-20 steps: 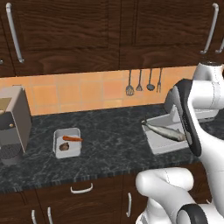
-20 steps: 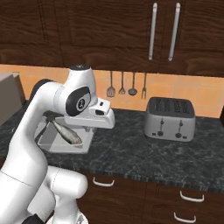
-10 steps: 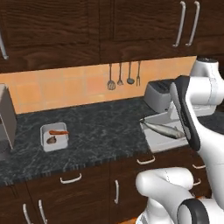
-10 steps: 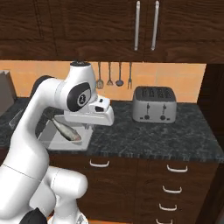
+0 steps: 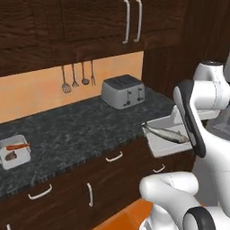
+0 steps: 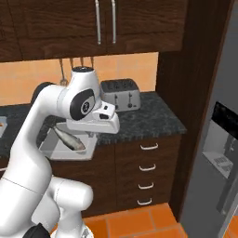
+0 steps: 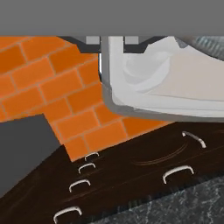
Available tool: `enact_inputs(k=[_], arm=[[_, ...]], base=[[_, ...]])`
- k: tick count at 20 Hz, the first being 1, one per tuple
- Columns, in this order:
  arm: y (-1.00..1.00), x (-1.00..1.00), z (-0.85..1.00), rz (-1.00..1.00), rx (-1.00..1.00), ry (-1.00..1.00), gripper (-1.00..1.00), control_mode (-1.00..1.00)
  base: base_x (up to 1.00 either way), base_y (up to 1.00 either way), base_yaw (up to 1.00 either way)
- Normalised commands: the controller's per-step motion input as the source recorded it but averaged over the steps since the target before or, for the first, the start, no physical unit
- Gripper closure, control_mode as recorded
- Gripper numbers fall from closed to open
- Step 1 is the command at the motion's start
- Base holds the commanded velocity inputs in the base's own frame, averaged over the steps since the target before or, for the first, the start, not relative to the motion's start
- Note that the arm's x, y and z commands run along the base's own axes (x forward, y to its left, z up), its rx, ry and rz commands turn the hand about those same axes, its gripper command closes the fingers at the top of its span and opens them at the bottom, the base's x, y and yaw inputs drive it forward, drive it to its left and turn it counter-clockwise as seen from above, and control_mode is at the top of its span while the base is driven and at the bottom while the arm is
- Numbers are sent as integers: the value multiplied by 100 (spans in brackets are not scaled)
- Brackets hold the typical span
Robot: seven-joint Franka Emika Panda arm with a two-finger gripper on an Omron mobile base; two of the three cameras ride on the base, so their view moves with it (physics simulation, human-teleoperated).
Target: Take the meat container that has the fish and place it on the second highest rack of the freezer. Then take the vegetable container that has the mushroom and carrot and place it on the highest rack of the freezer.
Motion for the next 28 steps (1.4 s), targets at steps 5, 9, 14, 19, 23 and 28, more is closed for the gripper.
enact_inputs(k=[5, 9, 14, 19, 23, 28], arm=[[0, 0, 0, 0, 0, 0, 100, 100], [0, 0, 0, 0, 0, 0, 100, 100], [0, 0, 0, 0, 0, 0, 100, 100], [0, 0, 0, 0, 0, 0, 100, 100], [0, 0, 0, 0, 0, 0, 100, 100], [0, 0, 0, 0, 0, 0, 100, 100]], base=[[0, 0, -67], [0, 0, -73], [0, 0, -69], [0, -1, -65], [-3, -24, -56], [-4, -79, -26]])
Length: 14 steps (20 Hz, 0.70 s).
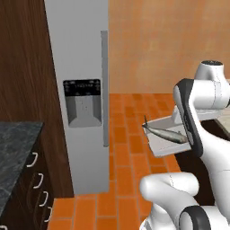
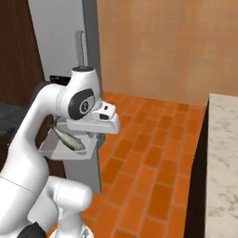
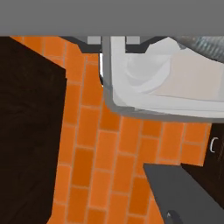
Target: Take the meat container that has the fish and place it on the second highest rack of the freezer. Then take the vegetable container that has the mushroom and carrot and place it on the highest rack of the freezer.
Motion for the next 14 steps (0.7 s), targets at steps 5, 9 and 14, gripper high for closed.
enact_inputs(k=[5, 9, 14], arm=[[0, 0, 0, 0, 0, 0, 100, 100], [0, 0, 0, 0, 0, 0, 100, 100], [0, 0, 0, 0, 0, 0, 100, 100]], base=[[10, -55, -11], [46, 11, -3], [78, -1, -17]])
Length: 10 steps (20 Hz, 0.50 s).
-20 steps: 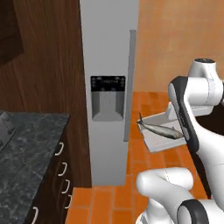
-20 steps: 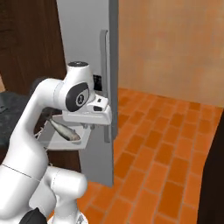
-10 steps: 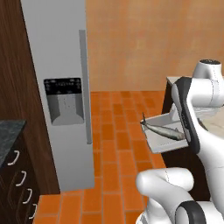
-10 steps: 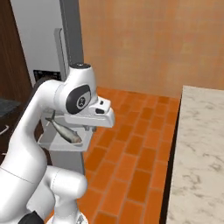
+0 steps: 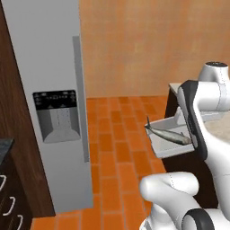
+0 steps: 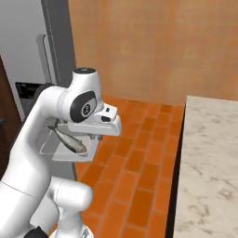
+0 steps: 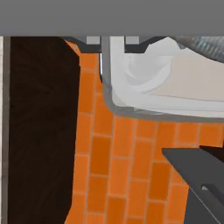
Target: Take the meat container that has the fish and place it on the second highest rack of the freezer. Then take the vegetable container that has the mushroom and carrot and place it on the highest rack of the freezer.
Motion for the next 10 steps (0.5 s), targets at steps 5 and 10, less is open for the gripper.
enact_inputs(k=[5, 10], arm=[[0, 0, 0, 0, 0, 0, 100, 100], [0, 0, 0, 0, 0, 0, 100, 100]], base=[[87, -12, -12], [71, -14, 0]])
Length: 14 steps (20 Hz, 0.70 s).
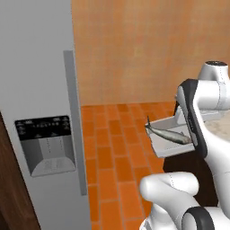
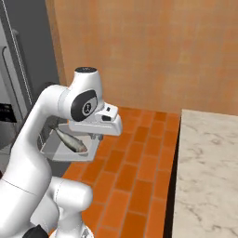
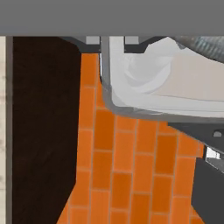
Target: Take the meat container that has the fish and place it on the second highest rack of the freezer. Then take the vegetable container that has the mushroom and carrot and place it on the highest rack of the freezer.
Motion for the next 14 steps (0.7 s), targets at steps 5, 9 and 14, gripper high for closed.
enact_inputs(k=[5, 9, 14], arm=[[0, 0, 0, 0, 0, 0, 100, 100], [0, 0, 0, 0, 0, 0, 100, 100], [0, 0, 0, 0, 0, 0, 100, 100]], base=[[66, -33, 0], [51, -47, 3], [67, -41, 4]])
